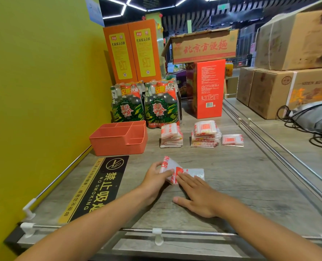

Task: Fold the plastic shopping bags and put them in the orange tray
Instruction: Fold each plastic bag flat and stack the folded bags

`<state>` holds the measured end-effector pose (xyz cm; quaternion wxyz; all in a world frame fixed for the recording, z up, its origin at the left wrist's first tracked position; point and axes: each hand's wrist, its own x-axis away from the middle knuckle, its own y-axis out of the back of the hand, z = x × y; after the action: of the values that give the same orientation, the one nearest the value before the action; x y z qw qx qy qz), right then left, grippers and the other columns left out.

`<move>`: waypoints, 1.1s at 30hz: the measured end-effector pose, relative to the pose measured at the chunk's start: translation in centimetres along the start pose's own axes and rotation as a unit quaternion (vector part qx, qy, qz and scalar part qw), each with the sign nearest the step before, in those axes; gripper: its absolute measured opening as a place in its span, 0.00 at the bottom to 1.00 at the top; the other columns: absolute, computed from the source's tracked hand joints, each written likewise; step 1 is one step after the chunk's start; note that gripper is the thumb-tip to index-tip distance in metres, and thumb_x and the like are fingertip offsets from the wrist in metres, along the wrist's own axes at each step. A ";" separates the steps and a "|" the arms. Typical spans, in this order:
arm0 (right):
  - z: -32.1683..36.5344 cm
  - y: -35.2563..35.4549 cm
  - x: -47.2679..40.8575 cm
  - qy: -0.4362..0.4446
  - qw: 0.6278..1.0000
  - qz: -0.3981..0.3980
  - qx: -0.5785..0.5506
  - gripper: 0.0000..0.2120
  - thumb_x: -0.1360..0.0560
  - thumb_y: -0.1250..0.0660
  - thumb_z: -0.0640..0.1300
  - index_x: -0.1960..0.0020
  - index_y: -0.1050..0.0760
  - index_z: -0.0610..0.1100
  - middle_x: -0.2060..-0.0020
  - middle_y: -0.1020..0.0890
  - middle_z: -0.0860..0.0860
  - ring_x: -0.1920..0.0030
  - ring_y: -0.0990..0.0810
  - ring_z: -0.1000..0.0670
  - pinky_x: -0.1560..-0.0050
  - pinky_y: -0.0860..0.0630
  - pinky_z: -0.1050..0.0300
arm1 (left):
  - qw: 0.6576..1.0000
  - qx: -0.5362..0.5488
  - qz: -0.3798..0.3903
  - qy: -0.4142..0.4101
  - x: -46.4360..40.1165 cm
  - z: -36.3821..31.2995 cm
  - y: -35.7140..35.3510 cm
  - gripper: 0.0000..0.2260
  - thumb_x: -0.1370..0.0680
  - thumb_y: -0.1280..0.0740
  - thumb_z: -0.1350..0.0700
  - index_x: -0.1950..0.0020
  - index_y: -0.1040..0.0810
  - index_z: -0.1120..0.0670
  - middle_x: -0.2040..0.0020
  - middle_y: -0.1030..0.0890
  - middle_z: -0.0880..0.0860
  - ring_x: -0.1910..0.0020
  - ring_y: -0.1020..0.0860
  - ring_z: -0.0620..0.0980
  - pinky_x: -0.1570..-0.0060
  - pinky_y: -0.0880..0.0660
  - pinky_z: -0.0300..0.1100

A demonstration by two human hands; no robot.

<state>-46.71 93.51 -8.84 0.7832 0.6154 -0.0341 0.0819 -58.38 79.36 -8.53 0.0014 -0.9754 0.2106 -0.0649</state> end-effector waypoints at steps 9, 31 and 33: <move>-0.2 0.1 0.4 -0.004 1.000 -0.008 -0.012 0.38 0.19 0.53 0.68 0.18 0.61 0.49 0.19 0.61 0.54 0.21 0.64 0.57 0.22 0.65 0.54 | 0.974 -0.178 -0.125 -0.068 0.6 -1.8 0.0 0.19 0.20 0.42 0.71 0.35 0.34 0.52 0.42 0.22 0.56 0.57 0.22 0.42 0.71 0.26 0.31; -1.5 2.4 1.2 -0.069 0.965 -0.245 -0.061 0.21 0.19 0.38 0.52 0.26 0.31 0.52 0.31 0.26 0.55 0.32 0.28 0.53 0.35 0.28 0.56 | 0.714 -0.620 0.187 -0.267 -0.3 1.8 0.4 0.28 0.14 0.51 0.46 0.17 0.55 0.54 0.17 0.56 0.51 0.19 0.60 0.46 0.21 0.61 0.42; -1.3 2.0 0.9 -0.026 0.977 -0.197 -0.079 0.29 0.17 0.40 0.54 0.19 0.44 0.50 0.21 0.39 0.54 0.22 0.43 0.54 0.24 0.43 0.59 | 0.715 -0.616 0.192 -0.270 -0.5 1.8 0.4 0.28 0.14 0.50 0.47 0.17 0.54 0.55 0.17 0.56 0.52 0.19 0.60 0.47 0.22 0.62 0.41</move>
<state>-46.28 95.35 -7.07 0.8291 0.5479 0.0605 -0.0930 -58.77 79.13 -10.40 -0.5304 -0.6755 0.3774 0.3465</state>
